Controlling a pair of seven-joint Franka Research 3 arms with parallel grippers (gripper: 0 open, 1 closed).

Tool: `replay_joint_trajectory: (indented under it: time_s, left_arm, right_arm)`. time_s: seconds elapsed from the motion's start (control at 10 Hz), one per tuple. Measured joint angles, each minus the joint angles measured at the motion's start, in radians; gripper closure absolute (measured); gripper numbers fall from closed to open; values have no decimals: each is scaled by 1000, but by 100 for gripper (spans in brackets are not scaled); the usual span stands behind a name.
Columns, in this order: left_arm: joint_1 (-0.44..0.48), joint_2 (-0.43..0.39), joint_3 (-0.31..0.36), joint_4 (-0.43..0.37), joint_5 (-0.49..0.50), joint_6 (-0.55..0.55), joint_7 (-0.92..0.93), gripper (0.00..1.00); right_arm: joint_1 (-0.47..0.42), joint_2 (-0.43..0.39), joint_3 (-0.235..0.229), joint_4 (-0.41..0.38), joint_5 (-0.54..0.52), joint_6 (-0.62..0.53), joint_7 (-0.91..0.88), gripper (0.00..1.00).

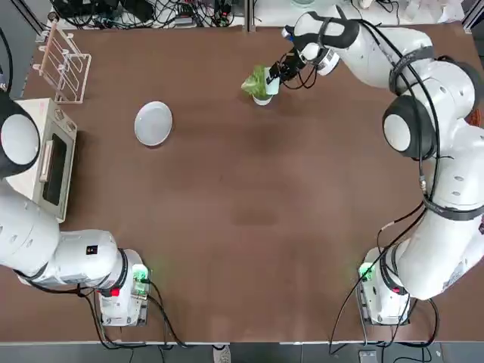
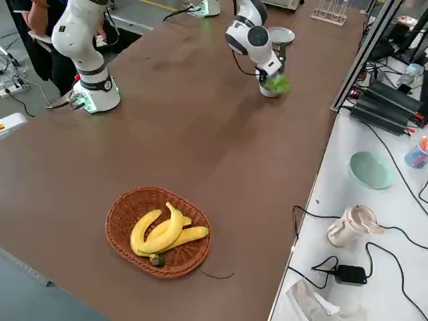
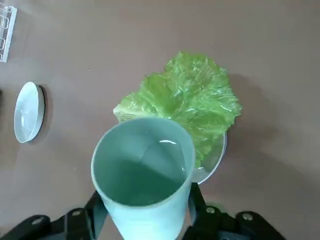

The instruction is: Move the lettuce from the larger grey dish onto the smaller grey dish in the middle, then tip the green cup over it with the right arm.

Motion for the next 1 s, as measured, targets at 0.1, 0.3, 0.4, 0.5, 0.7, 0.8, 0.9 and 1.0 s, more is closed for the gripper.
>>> replay_joint_trajectory:
  time_s: [0.1, 0.3, 0.4, 0.5, 0.7, 0.8, 0.9, 1.0]
  left_arm:
    - [0, 0, 0, 0, 0, 0, 0, 0]
    - [0, 0, 0, 0, 0, 5, 0, 0]
    - [0, 0, 0, 0, 0, 6, 0, 0]
    - [0, 0, 0, 0, 0, 6, 0, 0]
    - [0, 0, 0, 0, 0, 6, 0, 0]
    - [0, 0, 2, 0, 0, 6, 0, 0]
    - [0, 0, 2, 0, 0, 6, 0, 0]
    - [0, 0, 2, 0, 0, 6, 0, 0]
  right_arm:
    - [0, 1, 0, 8, 0, -15, 20, 32]
    - [0, 1, 0, 18, 0, -31, 67, 32]
    - [0, 3, 0, 20, 0, -39, 89, 32]
    - [1, 5, 0, 22, 0, -50, 109, 32]
    - [1, 11, 0, 30, 0, -62, 152, 32]
    - [1, 16, 0, 35, 0, -74, 178, 32]
    - [2, 20, 0, 43, 0, -86, 212, 32]
    - [2, 23, 0, 50, 0, -101, 248, 32]
